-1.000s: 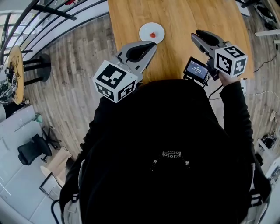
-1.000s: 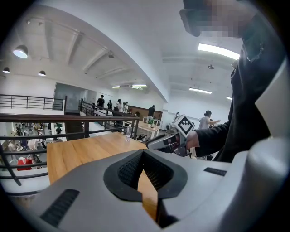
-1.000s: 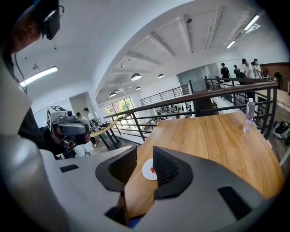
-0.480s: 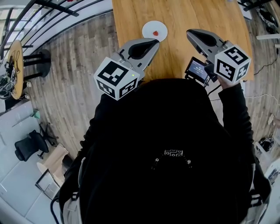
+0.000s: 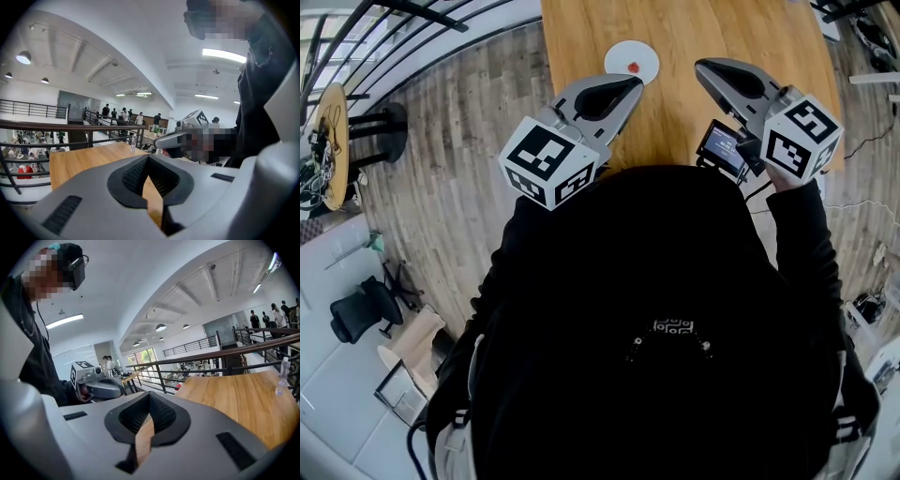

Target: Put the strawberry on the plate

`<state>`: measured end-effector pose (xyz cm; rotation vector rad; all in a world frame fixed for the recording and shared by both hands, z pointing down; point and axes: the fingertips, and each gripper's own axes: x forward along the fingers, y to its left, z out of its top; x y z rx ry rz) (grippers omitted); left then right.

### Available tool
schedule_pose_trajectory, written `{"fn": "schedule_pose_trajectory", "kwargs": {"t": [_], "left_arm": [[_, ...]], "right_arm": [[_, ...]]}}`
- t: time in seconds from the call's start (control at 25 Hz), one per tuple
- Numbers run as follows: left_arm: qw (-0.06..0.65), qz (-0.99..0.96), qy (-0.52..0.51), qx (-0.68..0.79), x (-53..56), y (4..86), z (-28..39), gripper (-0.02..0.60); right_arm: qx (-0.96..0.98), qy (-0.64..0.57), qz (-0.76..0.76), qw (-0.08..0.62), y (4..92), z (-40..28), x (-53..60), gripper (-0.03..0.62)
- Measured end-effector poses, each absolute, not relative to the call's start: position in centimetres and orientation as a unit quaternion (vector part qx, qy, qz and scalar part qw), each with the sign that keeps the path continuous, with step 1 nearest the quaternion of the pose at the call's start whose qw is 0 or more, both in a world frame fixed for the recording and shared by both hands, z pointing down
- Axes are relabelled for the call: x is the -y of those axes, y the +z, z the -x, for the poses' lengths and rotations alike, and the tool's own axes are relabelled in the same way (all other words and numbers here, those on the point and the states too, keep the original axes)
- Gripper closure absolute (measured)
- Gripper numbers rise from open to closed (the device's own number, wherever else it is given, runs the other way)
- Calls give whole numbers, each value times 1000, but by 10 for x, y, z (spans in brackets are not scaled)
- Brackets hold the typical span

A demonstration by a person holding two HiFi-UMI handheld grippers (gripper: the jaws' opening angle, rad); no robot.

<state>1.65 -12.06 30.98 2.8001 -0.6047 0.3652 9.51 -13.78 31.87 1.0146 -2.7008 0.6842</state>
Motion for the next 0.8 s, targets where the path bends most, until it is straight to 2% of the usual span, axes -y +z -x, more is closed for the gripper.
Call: {"fn": "schedule_pose_trajectory", "kwargs": {"t": [0.8], "left_arm": [[127,-963,125,204,125,311,-17,586]], "right_arm": [[898,238,-360,90,324,-106,147,577]]}}
